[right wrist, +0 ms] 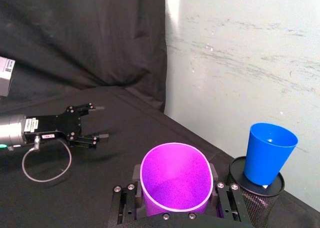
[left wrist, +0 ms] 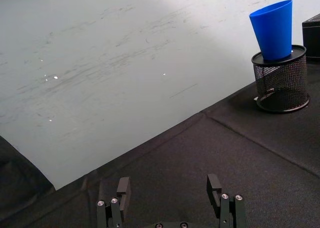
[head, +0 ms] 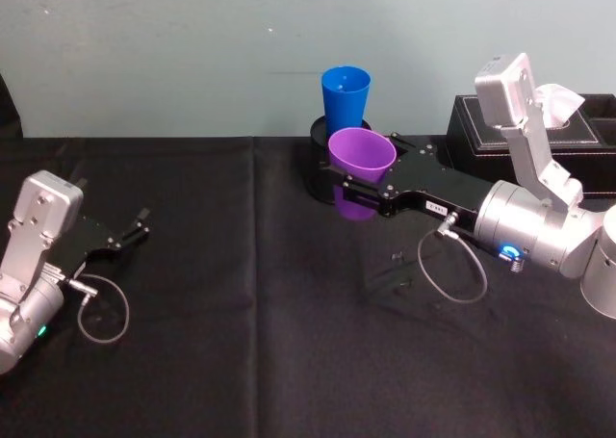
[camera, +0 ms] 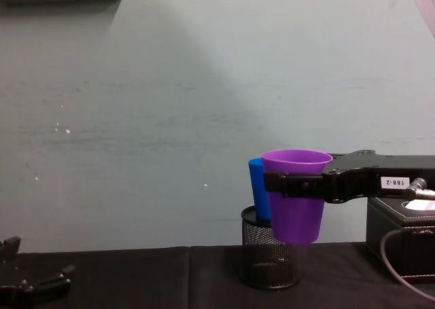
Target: Pick up one cup with a gripper and tap it against the other cup.
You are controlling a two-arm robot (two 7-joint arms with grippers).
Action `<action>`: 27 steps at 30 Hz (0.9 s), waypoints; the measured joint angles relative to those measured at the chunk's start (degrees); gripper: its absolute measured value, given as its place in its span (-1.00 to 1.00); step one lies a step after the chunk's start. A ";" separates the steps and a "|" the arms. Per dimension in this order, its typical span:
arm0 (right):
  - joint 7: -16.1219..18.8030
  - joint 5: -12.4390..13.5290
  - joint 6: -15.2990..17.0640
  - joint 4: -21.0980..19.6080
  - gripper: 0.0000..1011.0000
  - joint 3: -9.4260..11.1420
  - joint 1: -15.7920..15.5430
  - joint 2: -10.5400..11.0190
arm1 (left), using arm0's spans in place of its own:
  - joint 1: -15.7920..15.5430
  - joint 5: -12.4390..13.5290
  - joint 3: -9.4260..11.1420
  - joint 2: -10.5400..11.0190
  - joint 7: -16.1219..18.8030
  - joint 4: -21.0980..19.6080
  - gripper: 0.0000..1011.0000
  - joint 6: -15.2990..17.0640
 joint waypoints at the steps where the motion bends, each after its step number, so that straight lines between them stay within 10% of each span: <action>1: 0.00 0.00 0.00 0.00 0.43 0.00 0.00 0.00 | 0.00 0.00 0.00 0.00 0.00 0.00 0.98 0.00; 27: 0.00 0.00 0.00 0.00 0.43 0.00 0.00 0.00 | 0.00 0.00 0.00 0.00 0.00 0.00 0.98 0.00</action>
